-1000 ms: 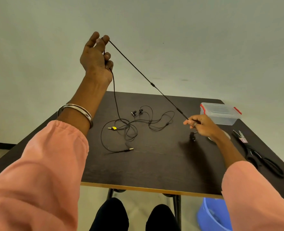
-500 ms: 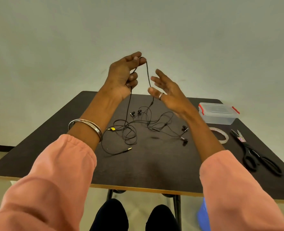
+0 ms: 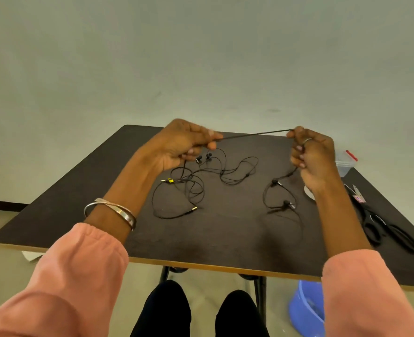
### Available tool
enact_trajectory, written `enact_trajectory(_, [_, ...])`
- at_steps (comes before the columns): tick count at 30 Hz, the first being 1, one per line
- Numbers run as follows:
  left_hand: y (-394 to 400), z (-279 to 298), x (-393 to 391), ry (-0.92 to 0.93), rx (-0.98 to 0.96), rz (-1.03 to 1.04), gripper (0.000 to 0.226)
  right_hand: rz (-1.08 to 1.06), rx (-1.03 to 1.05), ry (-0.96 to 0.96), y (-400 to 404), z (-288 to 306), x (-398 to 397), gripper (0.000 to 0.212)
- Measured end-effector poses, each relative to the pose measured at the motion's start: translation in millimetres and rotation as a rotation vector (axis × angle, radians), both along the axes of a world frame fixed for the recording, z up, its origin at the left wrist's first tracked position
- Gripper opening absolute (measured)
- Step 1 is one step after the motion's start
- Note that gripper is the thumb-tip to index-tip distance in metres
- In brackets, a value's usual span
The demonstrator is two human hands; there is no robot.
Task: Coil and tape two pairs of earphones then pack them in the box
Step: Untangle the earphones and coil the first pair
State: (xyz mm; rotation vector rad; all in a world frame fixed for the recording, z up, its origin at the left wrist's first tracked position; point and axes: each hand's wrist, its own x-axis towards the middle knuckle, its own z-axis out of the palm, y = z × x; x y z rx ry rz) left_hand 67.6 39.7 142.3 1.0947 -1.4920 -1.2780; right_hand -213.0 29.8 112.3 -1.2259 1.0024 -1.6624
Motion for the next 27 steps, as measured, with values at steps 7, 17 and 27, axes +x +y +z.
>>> enact_trajectory(7, [6.6,-25.4,1.1,-0.329,-0.012,0.08,0.024,-0.477,0.277,0.586,7.2,-22.2,-23.2,0.022])
enact_trajectory(17, [15.3,-22.8,-39.3,-0.322,-0.181,0.012,0.034,0.162,-0.122,0.909,43.5,-6.6,66.6,0.013])
enact_trajectory(27, [13.2,-50.8,-10.4,-0.443,-0.214,0.011,0.033,-0.335,0.078,0.464,16.7,-24.0,24.2,0.03])
